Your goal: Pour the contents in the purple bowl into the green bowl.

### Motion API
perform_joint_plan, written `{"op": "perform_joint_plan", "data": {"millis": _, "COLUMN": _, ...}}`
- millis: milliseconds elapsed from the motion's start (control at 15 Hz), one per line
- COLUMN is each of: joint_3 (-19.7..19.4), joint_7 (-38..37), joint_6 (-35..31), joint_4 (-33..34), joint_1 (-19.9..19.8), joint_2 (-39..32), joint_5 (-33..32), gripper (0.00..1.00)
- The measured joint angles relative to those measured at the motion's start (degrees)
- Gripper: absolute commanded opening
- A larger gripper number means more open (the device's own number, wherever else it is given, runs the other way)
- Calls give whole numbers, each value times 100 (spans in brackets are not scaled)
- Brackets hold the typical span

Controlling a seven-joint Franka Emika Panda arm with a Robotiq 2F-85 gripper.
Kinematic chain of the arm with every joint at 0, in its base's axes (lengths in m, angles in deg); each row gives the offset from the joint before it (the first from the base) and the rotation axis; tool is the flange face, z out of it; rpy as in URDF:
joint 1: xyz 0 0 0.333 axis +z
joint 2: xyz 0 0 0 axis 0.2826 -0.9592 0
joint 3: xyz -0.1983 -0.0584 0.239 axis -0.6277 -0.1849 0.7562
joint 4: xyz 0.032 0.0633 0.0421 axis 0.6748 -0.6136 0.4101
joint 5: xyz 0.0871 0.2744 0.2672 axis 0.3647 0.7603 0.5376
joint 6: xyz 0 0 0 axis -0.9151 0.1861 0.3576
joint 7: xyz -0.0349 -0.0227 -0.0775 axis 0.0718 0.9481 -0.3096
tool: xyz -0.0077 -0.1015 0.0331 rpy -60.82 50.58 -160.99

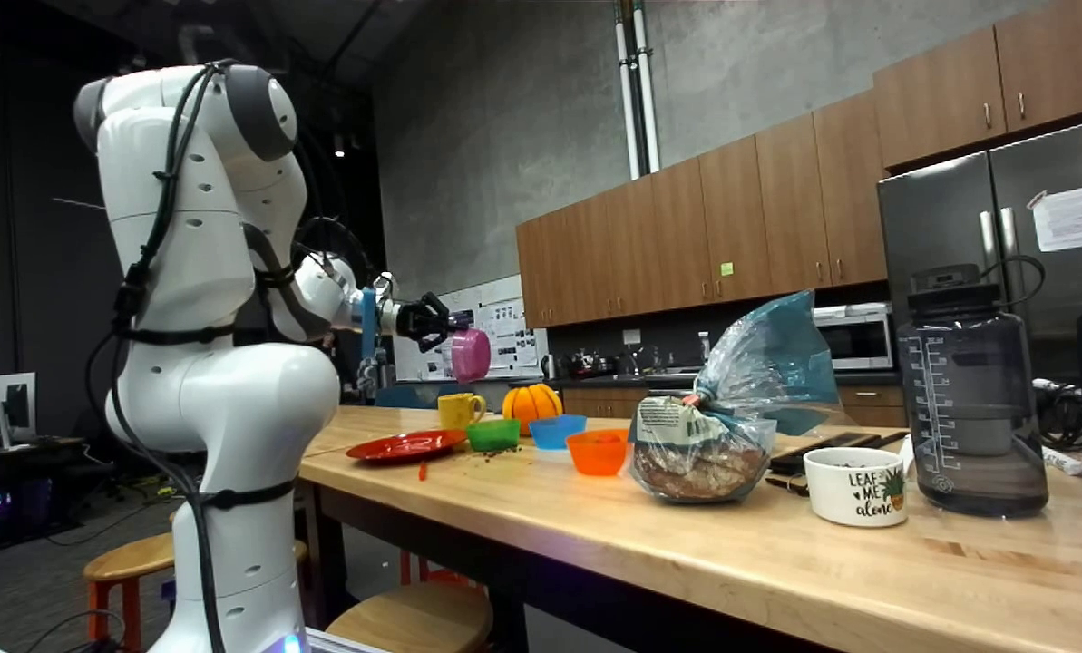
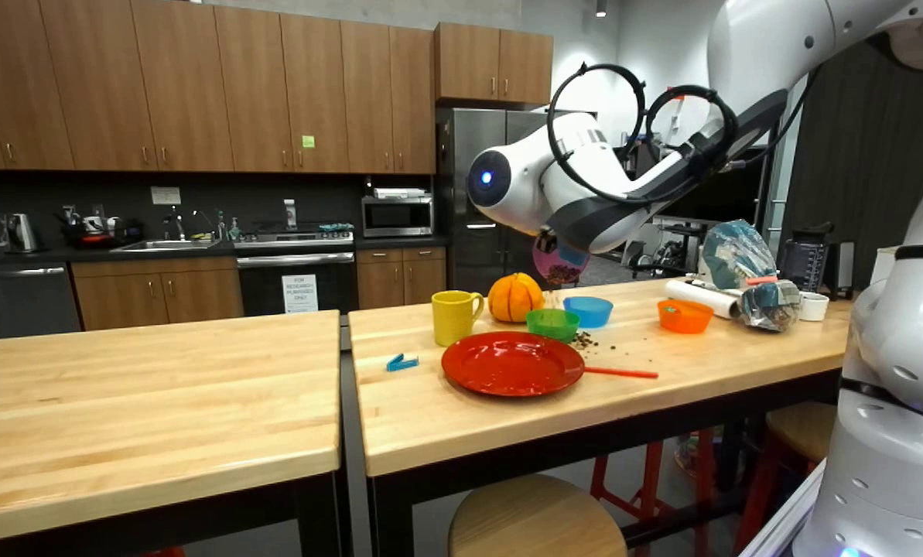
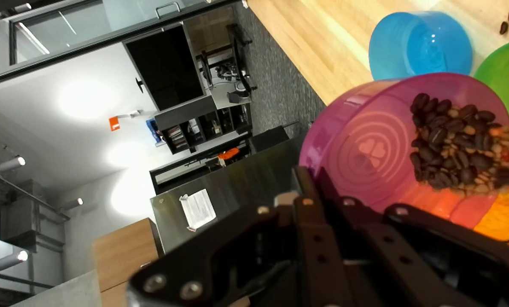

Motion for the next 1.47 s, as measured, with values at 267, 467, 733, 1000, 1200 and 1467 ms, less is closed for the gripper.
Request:
{"op": "perform_joint_plan", "data": {"millis": 267, "joint_3": 97, "joint_7": -279, "joint_6": 268, "joint_4": -79, "joint_1": 74, "joint_2": -143, "joint_5": -303, "gripper": 1}}
{"op": "perform_joint_plan", "data": {"millis": 467, "joint_3": 104, "joint_7": -486, "joint_6": 404, "joint_4": -70, "joint_1": 85, "joint_2": -386, "joint_5": -568, "gripper": 1}}
{"op": "perform_joint_plan", "data": {"millis": 733, "joint_3": 96, "joint_7": -721, "joint_6": 616, "joint_4": -17, "joint_1": 85, "joint_2": -763, "joint_5": -930, "gripper": 1}}
{"op": "perform_joint_plan", "data": {"millis": 1000, "joint_3": 82, "joint_7": -937, "joint_6": 891, "joint_4": 86, "joint_1": 85, "joint_2": -1107, "joint_5": -1246, "gripper": 1}}
{"op": "perform_joint_plan", "data": {"millis": 1200, "joint_3": 57, "joint_7": -1045, "joint_6": 1055, "joint_4": 194, "joint_1": 85, "joint_2": -1313, "joint_5": -1354, "gripper": 1}}
{"op": "perform_joint_plan", "data": {"millis": 1467, "joint_3": -44, "joint_7": -987, "joint_6": 934, "joint_4": 344, "joint_1": 66, "joint_2": -1465, "joint_5": -1224, "gripper": 1}}
